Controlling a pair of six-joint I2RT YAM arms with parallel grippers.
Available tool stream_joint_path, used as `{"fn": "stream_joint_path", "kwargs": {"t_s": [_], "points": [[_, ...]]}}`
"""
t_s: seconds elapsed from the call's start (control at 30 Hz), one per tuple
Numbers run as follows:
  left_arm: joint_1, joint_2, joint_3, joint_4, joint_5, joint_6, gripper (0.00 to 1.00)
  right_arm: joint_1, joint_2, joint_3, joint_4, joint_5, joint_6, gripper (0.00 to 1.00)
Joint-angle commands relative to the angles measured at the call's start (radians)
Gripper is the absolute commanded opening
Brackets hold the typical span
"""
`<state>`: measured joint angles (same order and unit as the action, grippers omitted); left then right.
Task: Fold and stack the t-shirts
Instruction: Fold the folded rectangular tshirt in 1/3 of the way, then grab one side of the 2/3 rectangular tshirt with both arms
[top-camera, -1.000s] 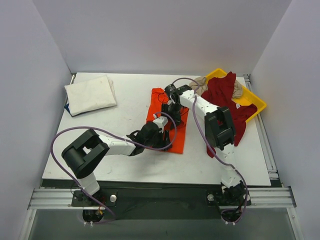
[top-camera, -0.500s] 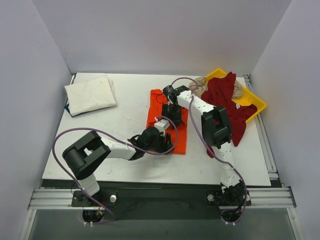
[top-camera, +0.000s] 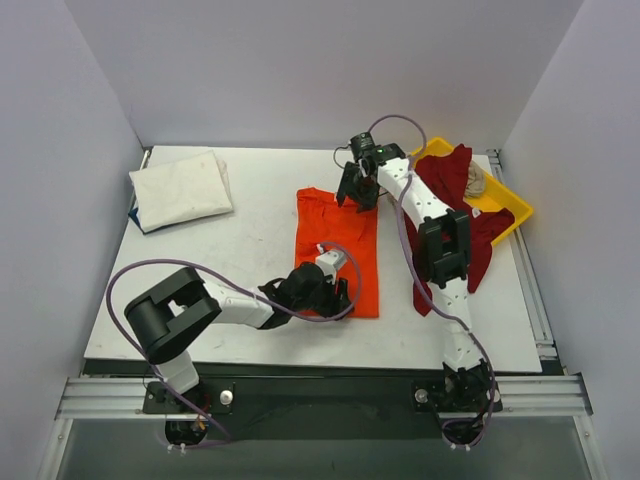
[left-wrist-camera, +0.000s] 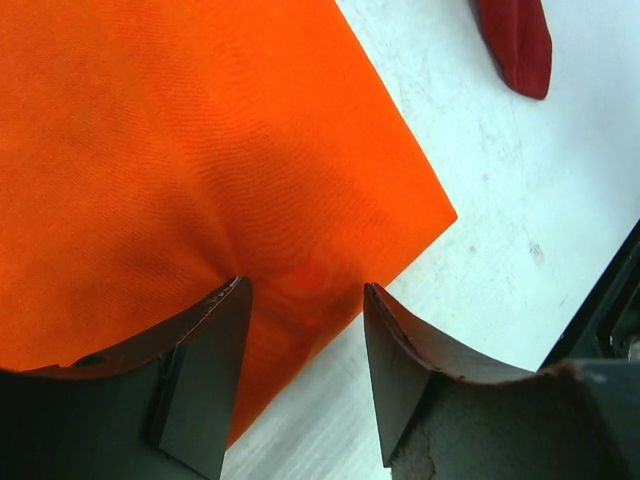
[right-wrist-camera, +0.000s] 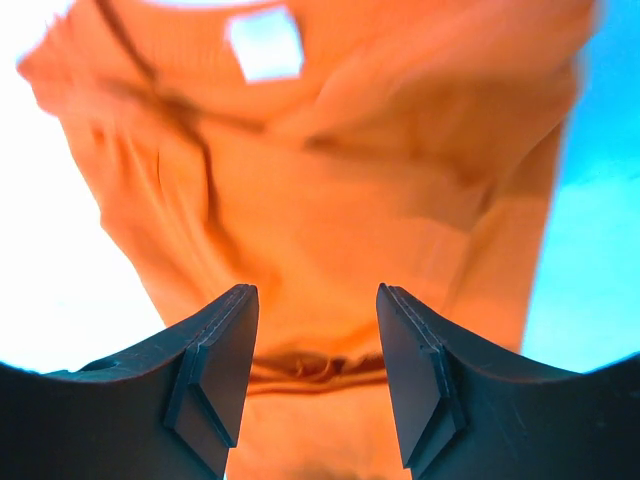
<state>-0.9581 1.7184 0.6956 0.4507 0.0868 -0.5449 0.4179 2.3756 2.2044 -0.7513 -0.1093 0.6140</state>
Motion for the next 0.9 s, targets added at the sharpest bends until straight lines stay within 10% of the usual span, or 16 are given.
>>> {"fn": "stream_joint_path", "kwargs": {"t_s": [0.0,0.43,0.87], "points": [[-0.022,-0.028,-0.028,-0.142,0.041,-0.012,0.60,-0.034,-0.044,0.017,-0.020,-0.032,0.007,0.52],[0.022,-0.315,0.217,-0.553,-0.117,0.025,0.68,-0.099,-0.458,-0.490,0.013,-0.110,-0.068,0.53],[0.355,-0.494,-0.050,-0.618,0.085,-0.076,0.64,0.082,-0.891,-1.245,0.200,-0.256,0.140,0.48]]}}
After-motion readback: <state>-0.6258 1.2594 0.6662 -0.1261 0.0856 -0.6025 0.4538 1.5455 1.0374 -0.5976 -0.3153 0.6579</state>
